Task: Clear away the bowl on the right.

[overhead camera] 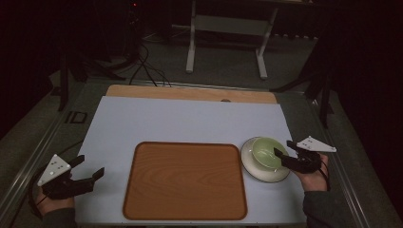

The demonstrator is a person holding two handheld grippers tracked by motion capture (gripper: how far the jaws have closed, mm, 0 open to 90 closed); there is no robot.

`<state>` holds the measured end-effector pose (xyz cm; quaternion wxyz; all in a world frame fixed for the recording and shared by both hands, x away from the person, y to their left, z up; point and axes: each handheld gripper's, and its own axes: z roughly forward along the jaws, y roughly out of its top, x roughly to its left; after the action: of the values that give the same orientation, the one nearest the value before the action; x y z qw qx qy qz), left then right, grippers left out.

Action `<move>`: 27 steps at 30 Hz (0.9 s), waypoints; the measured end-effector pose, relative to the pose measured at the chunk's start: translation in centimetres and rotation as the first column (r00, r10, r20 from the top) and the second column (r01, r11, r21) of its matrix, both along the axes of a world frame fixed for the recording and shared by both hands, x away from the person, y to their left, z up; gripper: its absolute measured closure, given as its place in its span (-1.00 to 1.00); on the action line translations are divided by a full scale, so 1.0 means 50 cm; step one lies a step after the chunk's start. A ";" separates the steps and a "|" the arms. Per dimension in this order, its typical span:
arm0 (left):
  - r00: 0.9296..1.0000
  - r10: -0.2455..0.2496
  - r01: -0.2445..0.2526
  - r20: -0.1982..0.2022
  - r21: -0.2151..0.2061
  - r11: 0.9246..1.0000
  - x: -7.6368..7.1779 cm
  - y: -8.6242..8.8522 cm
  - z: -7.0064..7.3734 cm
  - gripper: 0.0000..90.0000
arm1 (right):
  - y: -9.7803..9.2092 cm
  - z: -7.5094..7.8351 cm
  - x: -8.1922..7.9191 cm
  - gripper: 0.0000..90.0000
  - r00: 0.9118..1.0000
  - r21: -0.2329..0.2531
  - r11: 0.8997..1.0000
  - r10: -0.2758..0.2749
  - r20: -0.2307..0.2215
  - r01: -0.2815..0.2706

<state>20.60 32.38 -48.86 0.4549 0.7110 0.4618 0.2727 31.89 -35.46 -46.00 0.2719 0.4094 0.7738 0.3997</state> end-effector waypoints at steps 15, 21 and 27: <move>1.000 0.004 -0.004 0.005 -0.007 1.000 -0.002 0.002 0.001 -0.66 | 0.019 -0.012 0.063 -0.33 0.998 -0.076 0.997 0.018 -0.052 -0.022; 1.000 0.004 -0.004 0.001 -0.006 1.000 -0.002 0.002 0.000 -0.66 | 0.017 -0.023 0.074 -0.22 0.996 -0.084 0.996 0.028 -0.088 -0.036; 1.000 0.010 -0.010 0.002 -0.008 1.000 -0.002 0.004 0.000 -0.66 | 0.016 -0.028 0.090 0.04 0.989 -0.090 0.995 0.041 -0.141 -0.054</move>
<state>20.49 32.57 -48.85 0.4566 0.7066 0.4660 0.2740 36.37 -34.65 -47.39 0.2263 0.4046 0.8182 0.3400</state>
